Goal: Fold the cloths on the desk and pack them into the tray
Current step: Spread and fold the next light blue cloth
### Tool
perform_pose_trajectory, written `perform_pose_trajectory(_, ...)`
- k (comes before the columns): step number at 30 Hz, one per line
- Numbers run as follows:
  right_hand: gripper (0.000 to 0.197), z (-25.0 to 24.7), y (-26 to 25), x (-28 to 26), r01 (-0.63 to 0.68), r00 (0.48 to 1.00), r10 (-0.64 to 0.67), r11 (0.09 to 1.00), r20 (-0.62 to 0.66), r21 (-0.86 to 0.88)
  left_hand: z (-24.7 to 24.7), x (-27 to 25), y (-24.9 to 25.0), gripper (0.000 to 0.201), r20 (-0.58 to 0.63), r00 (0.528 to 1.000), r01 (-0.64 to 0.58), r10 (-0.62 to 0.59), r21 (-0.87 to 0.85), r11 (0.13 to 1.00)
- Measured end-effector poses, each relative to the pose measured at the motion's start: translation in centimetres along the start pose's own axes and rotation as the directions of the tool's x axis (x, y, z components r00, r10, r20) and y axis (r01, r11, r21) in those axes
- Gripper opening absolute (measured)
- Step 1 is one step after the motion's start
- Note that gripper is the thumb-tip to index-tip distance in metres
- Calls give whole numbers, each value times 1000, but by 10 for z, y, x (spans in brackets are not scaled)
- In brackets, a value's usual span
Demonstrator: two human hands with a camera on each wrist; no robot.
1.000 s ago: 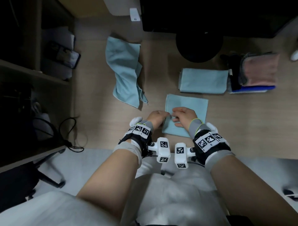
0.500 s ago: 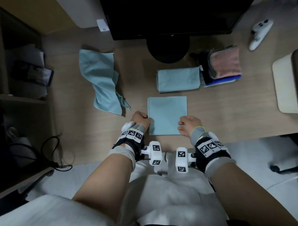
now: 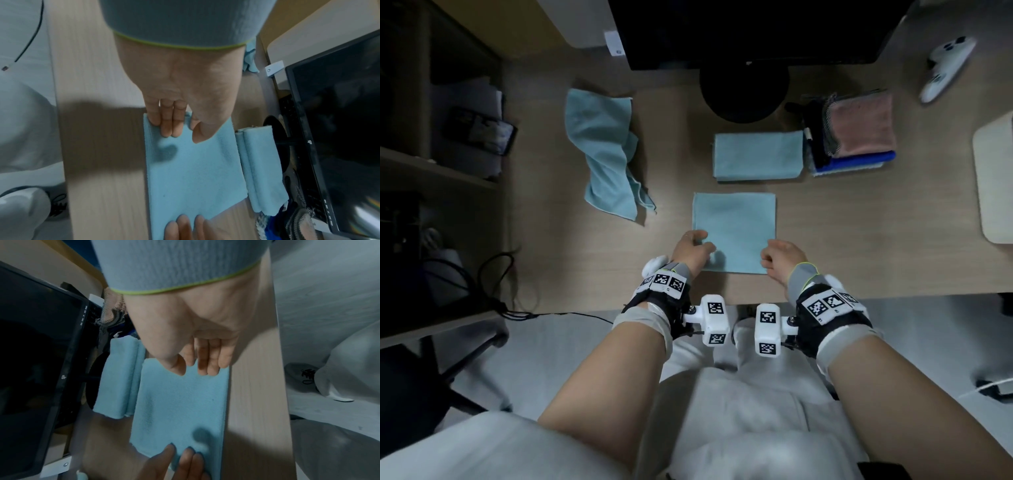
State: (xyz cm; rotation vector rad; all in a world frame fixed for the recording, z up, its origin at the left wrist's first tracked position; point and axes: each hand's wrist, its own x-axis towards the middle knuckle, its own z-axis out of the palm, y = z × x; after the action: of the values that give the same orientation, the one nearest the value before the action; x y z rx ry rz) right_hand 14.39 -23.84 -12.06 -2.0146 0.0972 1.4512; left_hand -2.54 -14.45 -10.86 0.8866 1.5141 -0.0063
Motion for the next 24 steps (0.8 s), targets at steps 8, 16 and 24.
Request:
perform_pose_trajectory(8, 51, 3, -34, 3, 204, 979, -203, 978, -19, 36, 1, -8, 11, 64, 19, 1000, 4, -4, 21, 1000)
perform_pose_trajectory(16, 76, 21, -56, 25, 190, 982, -188, 978, 26, -86, -10, -6, 22, 61, 66, 998, -6, 7, -24, 1000)
perform_pose_trajectory(24, 59, 5, -49, -9, 132, 967, -155, 984, -202, -124, -20, -1, 29, 25, -255, 967, -18, -20, -145, 989)
